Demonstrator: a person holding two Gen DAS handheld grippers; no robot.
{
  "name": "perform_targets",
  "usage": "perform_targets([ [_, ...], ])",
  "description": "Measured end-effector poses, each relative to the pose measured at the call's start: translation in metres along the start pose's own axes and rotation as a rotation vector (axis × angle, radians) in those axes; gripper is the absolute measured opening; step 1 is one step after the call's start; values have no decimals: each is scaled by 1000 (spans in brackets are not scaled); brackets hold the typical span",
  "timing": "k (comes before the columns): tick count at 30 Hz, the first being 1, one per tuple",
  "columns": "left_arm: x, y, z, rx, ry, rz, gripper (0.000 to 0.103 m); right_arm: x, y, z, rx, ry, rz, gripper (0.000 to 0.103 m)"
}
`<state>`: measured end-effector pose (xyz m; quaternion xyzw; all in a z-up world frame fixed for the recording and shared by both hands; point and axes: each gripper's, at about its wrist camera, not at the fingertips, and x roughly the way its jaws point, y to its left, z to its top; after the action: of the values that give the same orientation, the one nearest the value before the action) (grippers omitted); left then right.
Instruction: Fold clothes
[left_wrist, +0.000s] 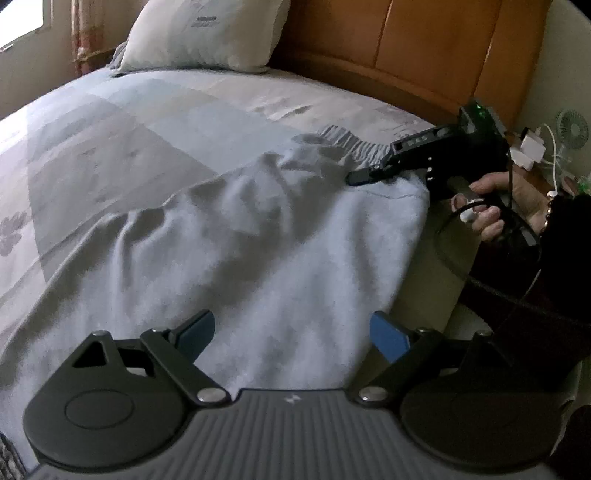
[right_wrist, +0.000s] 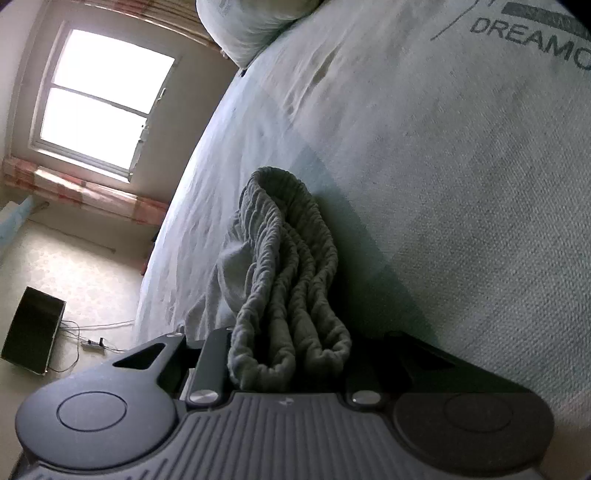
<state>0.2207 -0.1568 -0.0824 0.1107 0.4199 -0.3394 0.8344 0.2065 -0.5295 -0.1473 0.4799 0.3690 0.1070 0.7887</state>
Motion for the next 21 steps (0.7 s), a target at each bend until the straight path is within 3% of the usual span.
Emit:
perform_targets([
  [21,4,-7,-2,-17,5,-22,91,14,-8,13,128,-7,69,24],
])
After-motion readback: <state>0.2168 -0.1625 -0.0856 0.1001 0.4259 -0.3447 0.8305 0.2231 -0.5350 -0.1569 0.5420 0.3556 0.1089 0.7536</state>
